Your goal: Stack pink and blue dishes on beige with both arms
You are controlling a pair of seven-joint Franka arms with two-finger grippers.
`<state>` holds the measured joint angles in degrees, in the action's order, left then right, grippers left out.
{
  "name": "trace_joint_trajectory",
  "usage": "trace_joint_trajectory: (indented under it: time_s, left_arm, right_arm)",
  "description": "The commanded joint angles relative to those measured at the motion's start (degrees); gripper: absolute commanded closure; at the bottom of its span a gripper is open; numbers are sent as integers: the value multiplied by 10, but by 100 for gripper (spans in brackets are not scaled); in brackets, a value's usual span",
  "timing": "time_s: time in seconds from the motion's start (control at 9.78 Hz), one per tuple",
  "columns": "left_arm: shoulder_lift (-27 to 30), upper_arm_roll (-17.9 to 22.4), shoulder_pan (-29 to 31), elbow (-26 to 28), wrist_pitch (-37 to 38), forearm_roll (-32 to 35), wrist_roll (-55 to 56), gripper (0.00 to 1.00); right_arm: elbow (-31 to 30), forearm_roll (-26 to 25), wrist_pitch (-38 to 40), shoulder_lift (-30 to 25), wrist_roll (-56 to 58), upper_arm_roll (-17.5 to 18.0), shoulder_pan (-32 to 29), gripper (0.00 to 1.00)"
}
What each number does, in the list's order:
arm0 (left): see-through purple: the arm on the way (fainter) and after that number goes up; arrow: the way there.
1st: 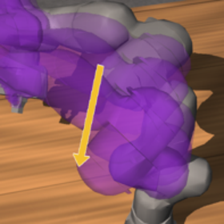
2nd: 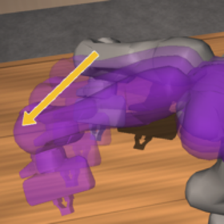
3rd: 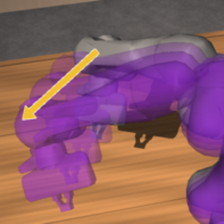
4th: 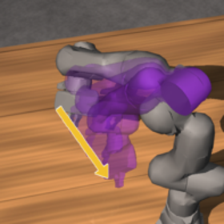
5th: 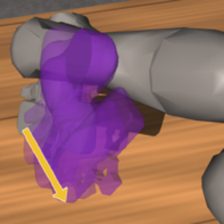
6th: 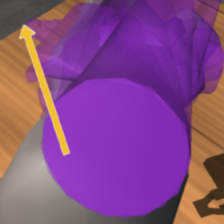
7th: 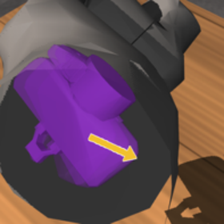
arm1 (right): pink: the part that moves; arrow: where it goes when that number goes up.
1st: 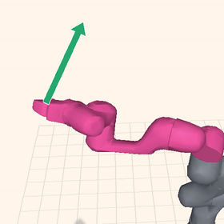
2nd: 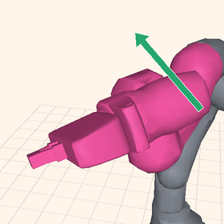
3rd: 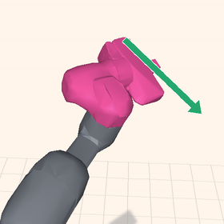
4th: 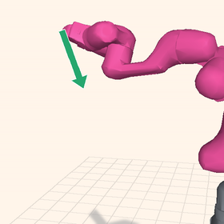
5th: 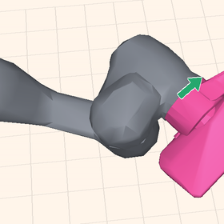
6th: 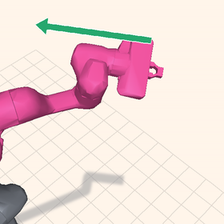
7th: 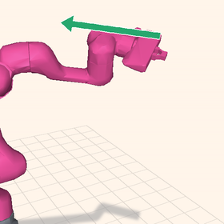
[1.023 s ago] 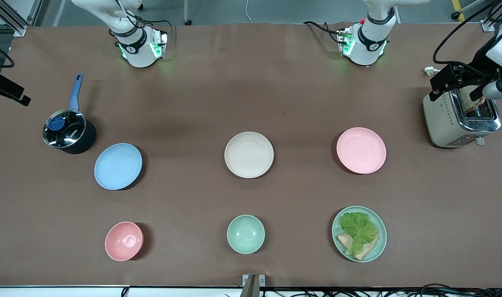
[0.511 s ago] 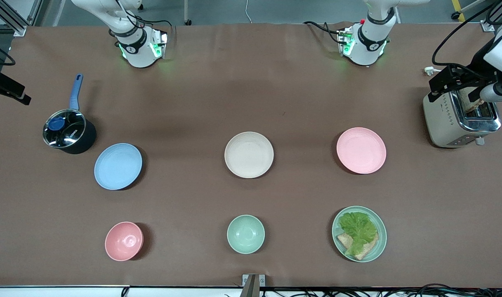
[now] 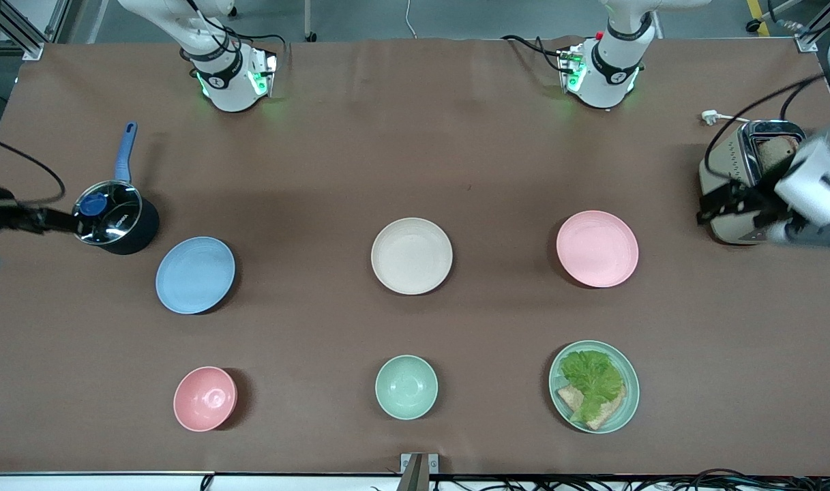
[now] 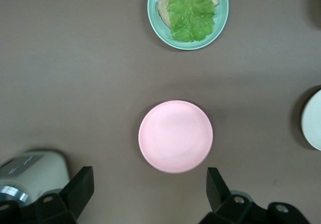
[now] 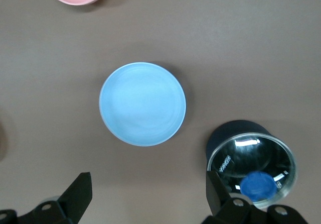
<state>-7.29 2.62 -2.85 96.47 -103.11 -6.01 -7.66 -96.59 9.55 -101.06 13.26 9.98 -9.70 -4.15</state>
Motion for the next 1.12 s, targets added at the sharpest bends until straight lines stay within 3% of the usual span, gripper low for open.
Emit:
trace_joint_trajectory:
  time_s: [0.0, 0.2, 0.31, 0.41, 0.61, 1.02]
  left_arm:
    - [-34, 27, 3, 105, -91, -43, -112, 0]
    - [-109, 32, 15, 122, -143, -117, -221, 0]
    - [-141, 33, 14, 128, -157, -137, -232, 0]
    - [-153, 33, 14, 137, -169, -138, -233, 1]
    - [-198, 34, 14, 141, -167, -138, -236, 18]
    - [-231, 33, 14, 151, -170, -139, -229, 37]
  right_arm:
    - [-95, 36, -126, 24, 64, -10, -16, 0]
    - [-114, 144, -161, 88, 165, -23, -27, 0]
    - [-114, 215, -170, 128, 241, -37, -29, 0]
    - [-115, 250, -188, 161, 318, -49, -29, 0]
    - [-123, 282, -192, 179, 352, -52, -31, 0]
    - [-147, 321, -193, 187, 353, -52, -24, 23]
